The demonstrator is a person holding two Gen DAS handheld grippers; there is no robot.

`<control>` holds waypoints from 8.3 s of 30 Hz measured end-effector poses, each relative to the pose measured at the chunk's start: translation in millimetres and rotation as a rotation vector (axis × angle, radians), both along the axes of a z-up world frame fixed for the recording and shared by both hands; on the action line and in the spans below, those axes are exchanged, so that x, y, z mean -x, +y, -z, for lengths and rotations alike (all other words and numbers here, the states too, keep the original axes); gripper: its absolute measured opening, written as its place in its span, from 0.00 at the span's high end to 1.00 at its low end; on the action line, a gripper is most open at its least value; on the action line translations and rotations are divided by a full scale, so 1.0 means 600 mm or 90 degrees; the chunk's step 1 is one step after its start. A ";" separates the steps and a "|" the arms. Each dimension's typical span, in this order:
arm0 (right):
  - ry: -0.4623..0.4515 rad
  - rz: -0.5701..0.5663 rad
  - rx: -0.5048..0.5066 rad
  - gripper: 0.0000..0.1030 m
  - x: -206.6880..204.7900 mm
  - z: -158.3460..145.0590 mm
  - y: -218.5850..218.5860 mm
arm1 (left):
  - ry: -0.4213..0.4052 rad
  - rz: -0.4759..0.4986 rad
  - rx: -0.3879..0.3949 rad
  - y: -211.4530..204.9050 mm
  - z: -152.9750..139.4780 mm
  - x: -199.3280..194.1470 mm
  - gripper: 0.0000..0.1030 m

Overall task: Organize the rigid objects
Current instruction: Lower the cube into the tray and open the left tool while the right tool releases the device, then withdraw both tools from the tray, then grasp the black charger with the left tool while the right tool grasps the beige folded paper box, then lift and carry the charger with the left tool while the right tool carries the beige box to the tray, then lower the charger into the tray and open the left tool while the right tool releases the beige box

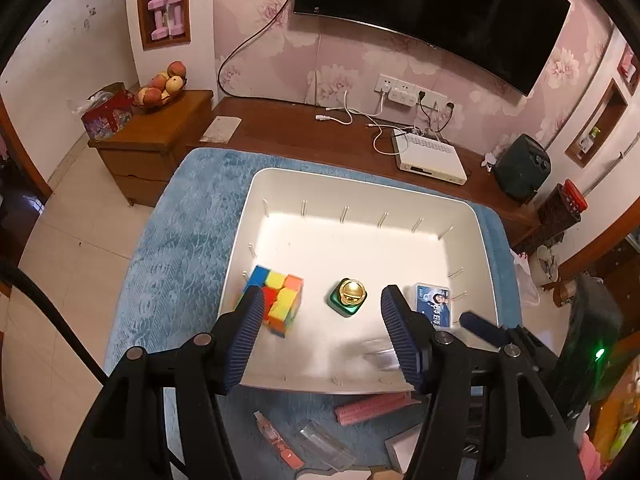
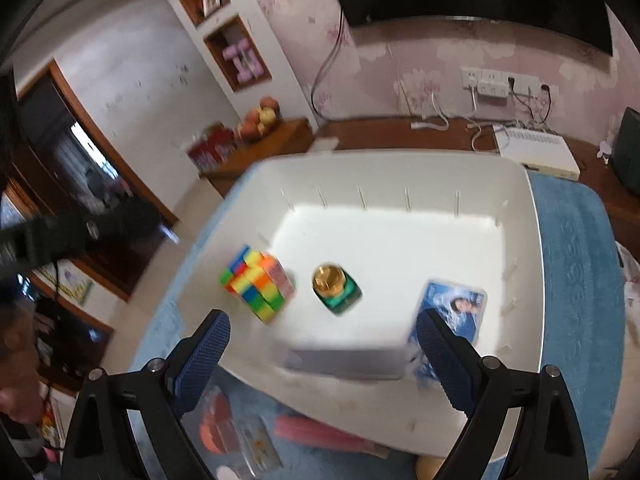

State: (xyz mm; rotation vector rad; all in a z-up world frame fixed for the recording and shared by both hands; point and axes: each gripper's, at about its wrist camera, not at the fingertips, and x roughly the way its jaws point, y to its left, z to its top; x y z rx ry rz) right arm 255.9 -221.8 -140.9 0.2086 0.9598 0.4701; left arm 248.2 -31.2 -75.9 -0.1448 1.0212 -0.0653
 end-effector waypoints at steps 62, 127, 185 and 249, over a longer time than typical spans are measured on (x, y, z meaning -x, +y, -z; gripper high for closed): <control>-0.282 0.014 0.046 0.01 0.526 -0.167 0.077 | 0.022 -0.107 0.036 0.192 -0.005 0.490 0.26; 0.056 -0.440 0.182 0.10 0.297 0.187 0.078 | 0.445 -0.286 0.036 0.053 0.352 0.233 0.20; -0.083 -0.417 0.186 0.39 0.367 0.045 0.070 | 0.322 -0.281 0.081 0.068 0.165 0.357 0.67; -0.124 0.181 0.169 0.30 0.053 -0.026 0.062 | -0.104 0.192 0.127 0.054 0.052 -0.057 0.67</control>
